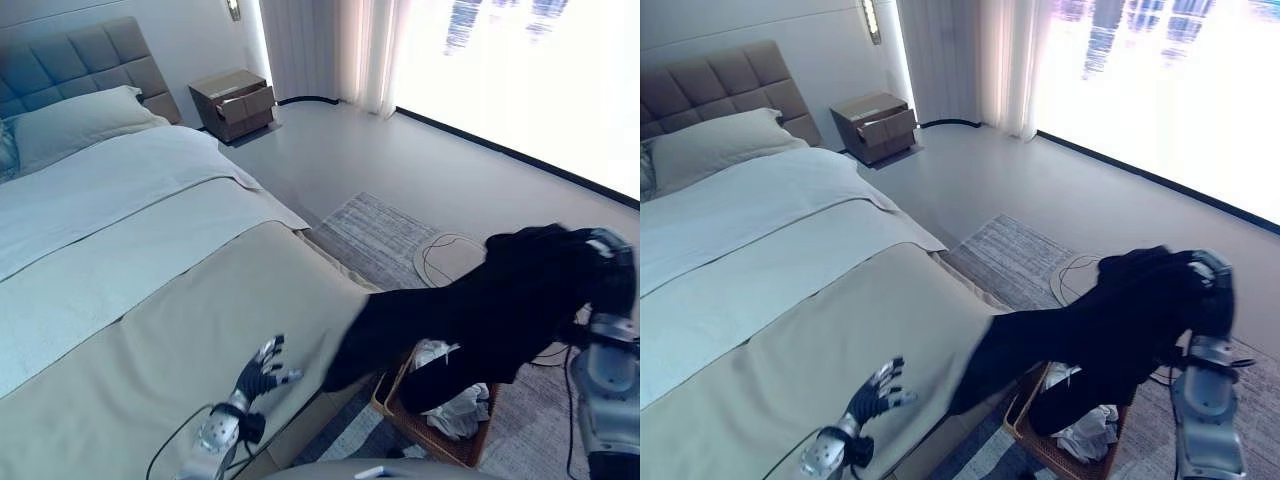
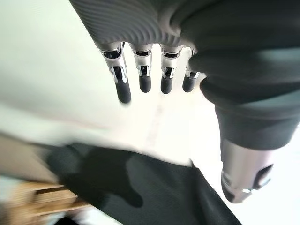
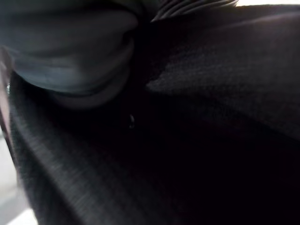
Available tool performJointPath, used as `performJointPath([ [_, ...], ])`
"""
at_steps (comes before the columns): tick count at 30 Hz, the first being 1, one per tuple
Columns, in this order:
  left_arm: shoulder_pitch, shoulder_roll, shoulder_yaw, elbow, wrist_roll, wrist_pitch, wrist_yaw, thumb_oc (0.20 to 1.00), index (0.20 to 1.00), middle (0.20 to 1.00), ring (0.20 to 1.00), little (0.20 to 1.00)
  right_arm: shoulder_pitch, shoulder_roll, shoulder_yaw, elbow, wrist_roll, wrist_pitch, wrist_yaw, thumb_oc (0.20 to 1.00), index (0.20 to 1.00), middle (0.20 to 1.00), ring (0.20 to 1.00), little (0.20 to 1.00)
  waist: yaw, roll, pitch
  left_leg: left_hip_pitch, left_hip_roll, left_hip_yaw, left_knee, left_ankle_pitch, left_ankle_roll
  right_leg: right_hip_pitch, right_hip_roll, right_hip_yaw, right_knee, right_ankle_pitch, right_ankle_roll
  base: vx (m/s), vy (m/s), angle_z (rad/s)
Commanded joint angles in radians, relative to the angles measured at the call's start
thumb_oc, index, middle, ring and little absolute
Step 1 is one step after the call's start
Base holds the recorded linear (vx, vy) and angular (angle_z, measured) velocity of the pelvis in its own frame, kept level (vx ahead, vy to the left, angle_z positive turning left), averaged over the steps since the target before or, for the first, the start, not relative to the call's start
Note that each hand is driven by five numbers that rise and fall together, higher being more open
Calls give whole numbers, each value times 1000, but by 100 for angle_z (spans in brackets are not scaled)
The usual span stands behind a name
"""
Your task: Pick up clothes into the bucket
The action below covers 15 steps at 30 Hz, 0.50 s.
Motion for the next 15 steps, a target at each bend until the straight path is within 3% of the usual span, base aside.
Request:
performJointPath([
  [1, -12, 76, 46, -64, 35, -48, 21, 1000, 1000, 1000, 1000, 1000, -135, -94, -88, 4, 34, -71, -74, 200, 200, 200, 200, 200, 2, -61, -18, -59, 17, 11, 58, -20, 10, -74, -32, 35, 62, 51, 29, -9, -2, -4],
  [9, 46, 87, 134, -125, -67, -55, 3, 1000, 1000, 1000, 1000, 1000, -143, -171, -153, 31, 75, -84, -79, 200, 200, 200, 200, 200, 9, -62, -14, -62, 17, 12, 63, -19, 10, -77, -33, 39, 64, 55, 28, -2, -1, 0],
  [12, 54, 86, 148, -152, -82, -59, -2, 1000, 1000, 1000, 1000, 1000, -130, -161, -152, 33, 78, -79, -71, 200, 200, 200, 200, 200, 9, -63, -13, -62, 16, 12, 63, -18, 10, -76, -32, 38, 63, 55, 28, 0, 0, 0],
  [15, 67, 86, 180, -222, -121, -68, -8, 1000, 1000, 1000, 1000, 1000, -86, -97, -129, 59, 67, -57, -60, 200, 200, 200, 200, 200, 10, -61, -4, -66, 16, 8, 66, -18, 10, -78, -32, 38, 65, 54, 25, 0, 0, 0],
])
